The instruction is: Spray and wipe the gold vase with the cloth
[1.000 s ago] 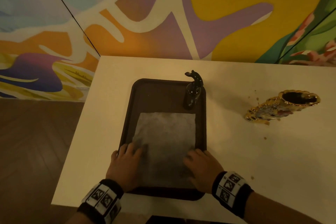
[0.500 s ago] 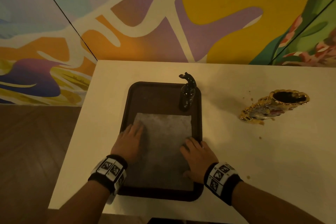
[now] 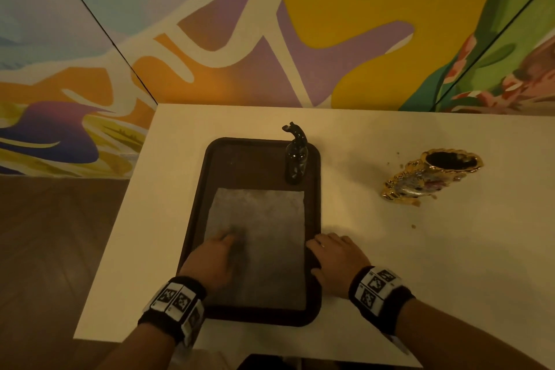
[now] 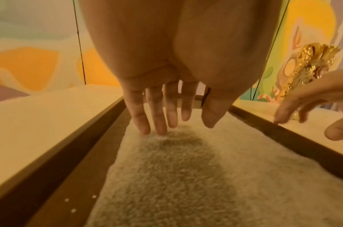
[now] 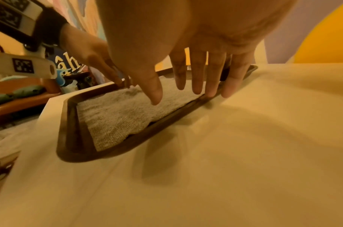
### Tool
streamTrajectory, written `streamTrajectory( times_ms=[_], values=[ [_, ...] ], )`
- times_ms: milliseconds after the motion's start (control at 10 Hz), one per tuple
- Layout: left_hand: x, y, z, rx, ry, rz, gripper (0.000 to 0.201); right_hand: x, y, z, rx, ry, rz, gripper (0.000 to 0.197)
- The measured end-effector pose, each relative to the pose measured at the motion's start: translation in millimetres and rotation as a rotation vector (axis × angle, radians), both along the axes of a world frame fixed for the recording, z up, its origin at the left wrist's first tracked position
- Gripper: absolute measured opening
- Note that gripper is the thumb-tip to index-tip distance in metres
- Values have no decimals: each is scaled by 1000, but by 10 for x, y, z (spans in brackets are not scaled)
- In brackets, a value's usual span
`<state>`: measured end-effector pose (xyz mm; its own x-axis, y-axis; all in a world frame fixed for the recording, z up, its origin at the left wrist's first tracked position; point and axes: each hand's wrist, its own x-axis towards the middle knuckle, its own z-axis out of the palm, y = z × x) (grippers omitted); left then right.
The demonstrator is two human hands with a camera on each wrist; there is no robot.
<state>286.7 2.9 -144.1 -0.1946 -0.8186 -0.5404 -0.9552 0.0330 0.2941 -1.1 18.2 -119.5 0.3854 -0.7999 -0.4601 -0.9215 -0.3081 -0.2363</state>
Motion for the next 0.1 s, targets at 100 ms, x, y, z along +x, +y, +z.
streamTrajectory(
  times_ms=[100],
  values=[
    [-113, 147, -16, 73, 47, 44, 51, -329, 193, 118, 30, -9, -68, 42]
  ],
)
